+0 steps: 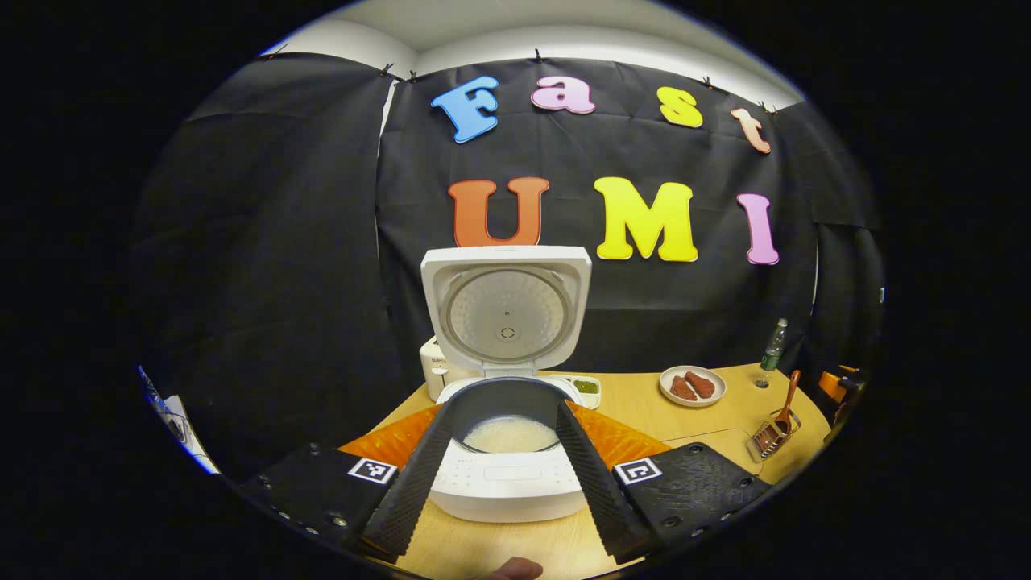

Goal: Close the left gripper, press the button to open the rice cooker; take a wooden spoon from the chopstick holder with the right hand, scoop a spoonful of rice and pour it into the rice cooker, then put the wooden spoon back into the chopstick holder.

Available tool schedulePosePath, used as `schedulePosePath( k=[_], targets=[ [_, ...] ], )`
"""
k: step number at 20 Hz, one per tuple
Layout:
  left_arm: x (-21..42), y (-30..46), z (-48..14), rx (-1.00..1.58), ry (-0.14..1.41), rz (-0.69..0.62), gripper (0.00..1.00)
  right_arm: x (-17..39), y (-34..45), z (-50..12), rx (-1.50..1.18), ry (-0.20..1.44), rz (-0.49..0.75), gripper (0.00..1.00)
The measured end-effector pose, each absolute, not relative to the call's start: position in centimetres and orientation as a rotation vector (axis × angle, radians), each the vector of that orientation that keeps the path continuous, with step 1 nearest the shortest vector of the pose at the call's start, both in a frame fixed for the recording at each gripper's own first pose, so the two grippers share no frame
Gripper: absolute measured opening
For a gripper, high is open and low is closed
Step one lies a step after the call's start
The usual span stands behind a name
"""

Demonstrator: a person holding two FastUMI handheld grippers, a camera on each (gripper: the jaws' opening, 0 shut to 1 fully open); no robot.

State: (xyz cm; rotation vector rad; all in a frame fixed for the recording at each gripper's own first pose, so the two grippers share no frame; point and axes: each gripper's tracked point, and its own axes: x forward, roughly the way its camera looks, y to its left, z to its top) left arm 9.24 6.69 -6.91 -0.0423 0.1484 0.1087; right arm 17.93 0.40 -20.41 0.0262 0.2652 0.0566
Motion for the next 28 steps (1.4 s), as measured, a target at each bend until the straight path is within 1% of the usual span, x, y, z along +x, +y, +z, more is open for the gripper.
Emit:
schedulePosePath(
  k=[2,3,4,7,9,11,12,13,14,15,17,18,19,20,22,23,24,26,28],
  targets=[
    [7.6,5.9,-6.6,-0.074,0.121,0.084,0.88,18.9,0.9,-21.7,0.044,0.305,0.07,1.0],
    [6.9,5.7,-6.5,-0.09,0.108,0.078,0.96,19.4,1.4,-22.5,0.054,0.329,0.08,1.0],
    [6.2,5.2,-6.6,-0.103,0.099,0.062,0.98,19.9,1.9,-23.3,0.062,0.352,0.092,0.99],
    [3.5,4.0,-7.3,-0.101,0.082,0.034,0.94,21.9,3.1,-25.3,0.08,0.409,0.116,1.0],
    [1.7,4.0,-7.4,-0.073,0.05,0.038,0.94,23.1,3.7,-26.1,0.099,0.436,0.129,1.0],
    [-0.2,3.8,-8.0,-0.052,0.03,0.037,0.94,24.0,4.6,-26.9,0.127,0.453,0.161,0.98],
    [-1.1,3.6,-8.5,-0.048,0.027,0.031,0.94,24.3,4.7,-27.3,0.144,0.465,0.159,0.99],
    [-2.0,3.7,-9.1,-0.043,0.03,0.028,0.94,24.7,4.7,-27.6,0.158,0.475,0.156,0.98],
    [-2.7,3.9,-9.8,-0.037,0.033,0.03,0.94,25.0,4.7,-27.9,0.174,0.487,0.153,0.92],
    [-3.2,4.2,-10.3,-0.026,0.034,0.036,0.94,25.3,4.8,-28.2,0.198,0.499,0.148,0.92],
    [-3.5,4.7,-11.0,0.006,0.042,0.037,0.94,25.4,5.4,-28.5,0.265,0.524,0.158,0.87],
    [-3.5,5.0,-11.8,0.019,0.062,0.041,0.94,25.7,5.7,-28.5,0.294,0.53,0.167,0.79],
    [-3.6,5.7,-12.5,0.028,0.084,0.058,0.94,25.9,5.5,-28.8,0.302,0.542,0.151,0.77],
    [-3.7,6.5,-13.0,0.031,0.103,0.078,0.94,26.1,5.2,-29.4,0.307,0.56,0.129,0.71],
    [-4.0,7.2,-13.1,0.013,0.108,0.096,0.95,26.3,5.9,-29.6,0.314,0.576,0.143,0.52],
    [-4.2,7.2,-12.9,-0.006,0.099,0.091,0.95,26.5,5.6,-29.7,0.311,0.569,0.136,0.45],
    [-4.3,7.0,-12.8,-0.025,0.093,0.08,0.94,26.5,5.7,-29.8,0.321,0.575,0.137,0.43],
    [-4.6,6.9,-12.9,-0.044,0.088,0.064,0.94,26.3,5.2,-29.4,0.325,0.566,0.123,0.22],
    [-4.8,7.2,-12.7,-0.038,0.079,0.068,0.95,25.9,4.4,-28.1,0.33,0.523,0.101,0.17]
  ],
)
